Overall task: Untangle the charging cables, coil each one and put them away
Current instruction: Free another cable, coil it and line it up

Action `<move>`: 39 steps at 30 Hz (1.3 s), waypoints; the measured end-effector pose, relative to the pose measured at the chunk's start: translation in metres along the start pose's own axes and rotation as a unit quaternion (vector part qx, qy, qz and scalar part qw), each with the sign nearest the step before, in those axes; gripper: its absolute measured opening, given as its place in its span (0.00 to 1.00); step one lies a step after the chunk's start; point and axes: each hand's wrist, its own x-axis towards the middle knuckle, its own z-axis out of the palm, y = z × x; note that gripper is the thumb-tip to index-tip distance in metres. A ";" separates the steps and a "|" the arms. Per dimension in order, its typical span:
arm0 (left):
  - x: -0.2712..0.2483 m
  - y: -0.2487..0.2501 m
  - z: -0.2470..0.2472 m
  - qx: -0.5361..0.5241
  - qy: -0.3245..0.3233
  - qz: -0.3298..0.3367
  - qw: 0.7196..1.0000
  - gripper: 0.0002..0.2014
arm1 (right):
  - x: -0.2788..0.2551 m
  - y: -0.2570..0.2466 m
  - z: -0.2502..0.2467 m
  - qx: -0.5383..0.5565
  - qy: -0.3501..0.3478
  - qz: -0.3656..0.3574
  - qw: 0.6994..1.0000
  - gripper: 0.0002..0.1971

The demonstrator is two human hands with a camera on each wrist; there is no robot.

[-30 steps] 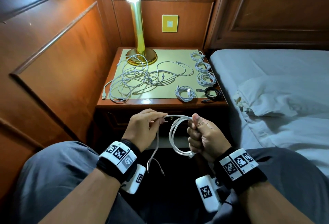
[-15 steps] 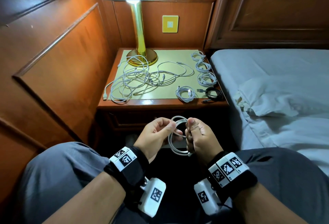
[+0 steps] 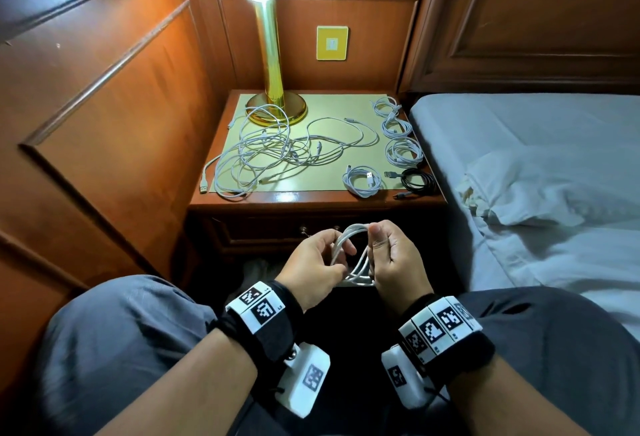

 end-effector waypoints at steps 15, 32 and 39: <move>0.008 0.016 -0.053 0.057 0.140 0.077 0.986 0.05 | 0.029 0.012 -0.034 0.053 0.155 0.076 0.984 0.23; 0.014 0.006 -0.076 0.302 0.201 0.297 0.883 0.05 | 0.034 0.009 -0.061 0.102 0.221 0.067 0.968 0.21; -0.001 0.000 -0.024 0.354 -0.036 0.307 0.883 0.14 | 0.020 -0.002 -0.036 0.094 0.101 -0.022 0.990 0.13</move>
